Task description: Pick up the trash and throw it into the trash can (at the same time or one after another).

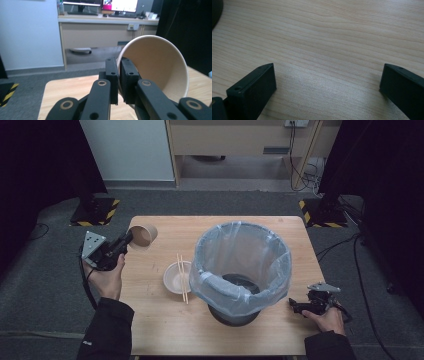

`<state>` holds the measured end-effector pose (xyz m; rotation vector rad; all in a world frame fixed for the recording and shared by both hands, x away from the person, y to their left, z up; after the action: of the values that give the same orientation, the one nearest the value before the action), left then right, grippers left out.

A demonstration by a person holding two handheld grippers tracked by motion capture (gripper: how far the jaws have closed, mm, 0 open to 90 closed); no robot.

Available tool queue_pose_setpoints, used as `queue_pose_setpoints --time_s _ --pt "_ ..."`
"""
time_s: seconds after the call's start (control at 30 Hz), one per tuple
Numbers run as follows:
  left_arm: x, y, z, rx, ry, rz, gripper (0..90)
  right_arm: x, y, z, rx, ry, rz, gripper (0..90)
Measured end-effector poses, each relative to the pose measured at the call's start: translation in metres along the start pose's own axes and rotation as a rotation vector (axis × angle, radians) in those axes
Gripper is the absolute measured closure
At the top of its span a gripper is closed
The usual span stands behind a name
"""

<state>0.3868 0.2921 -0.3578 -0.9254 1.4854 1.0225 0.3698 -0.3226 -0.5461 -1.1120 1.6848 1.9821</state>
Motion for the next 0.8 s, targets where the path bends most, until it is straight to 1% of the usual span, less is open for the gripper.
queue_pose_setpoints --time_s 0.17,0.2,0.23,0.27,0.33,0.4,0.43,0.47,0.53,0.6,0.63,0.67,0.8 --pt "-0.009 0.005 -0.009 0.02 -0.017 -0.035 85.2 0.0 0.0 0.0 0.0 0.0 0.0 0.8" --pt "-0.009 0.005 -0.009 0.02 -0.017 -0.035 85.2 0.0 0.0 0.0 0.0 0.001 -0.001 0.8" --pt "-0.013 0.007 -0.012 0.028 -0.016 -0.05 85.1 0.0 0.0 0.0 0.0 0.0 0.0 0.8" --pt "-0.013 0.007 -0.012 0.028 -0.016 -0.05 85.1 0.0 0.0 0.0 0.0 0.0 0.0 0.8" --pt "-0.018 0.01 -0.015 0.049 -0.013 -0.073 85.1 0.0 0.0 0.0 0.0 0.0 -0.001 0.8" --pt "-0.02 0.011 -0.016 0.052 -0.012 -0.08 85.1 0.0 0.0 0.0 0.0 0.0 0.0 0.8" --pt "-0.024 0.014 -0.02 0.063 -0.017 -0.099 85.2 0.0 0.0 0.0 0.0 0.0 0.0 0.8" --pt "-0.024 0.014 -0.02 0.063 -0.017 -0.099 85.2 0.0 0.0 0.0 0.0 0.0 0.0 0.8" --pt "-0.031 0.019 -0.026 0.079 -0.024 -0.127 85.1 0.0 0.0 0.0 0.0 0.0 0.0 0.8" --pt "-0.036 0.022 -0.03 0.088 -0.033 -0.144 85.1 0.0 0.0 0.0 0.0 0.001 -0.001 0.8" --pt "-0.038 0.024 -0.032 0.093 -0.034 -0.155 85.1 0.0 0.0 0.0 0.0 0.0 0.0 0.8" --pt "-0.038 0.024 -0.032 0.093 -0.034 -0.155 85.1 0.0 0.0 0.0 0.0 0.001 -0.001 0.8" --pt "-0.046 0.03 -0.04 0.114 -0.042 -0.194 85.1 0.0 0.0 0.0 0.001 0.001 -0.001 0.8"
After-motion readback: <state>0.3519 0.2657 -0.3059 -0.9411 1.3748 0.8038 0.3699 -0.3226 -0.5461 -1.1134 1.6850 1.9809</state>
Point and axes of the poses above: each handheld gripper's, and its own axes: y roughly backward along the jaws, x roughly out of its underside, z roughly to its left, the point moved 1 cm from there along -y, roughly forward along the jaws, and after that the axes turned 1 degree about -z, right-handed, at the moved point
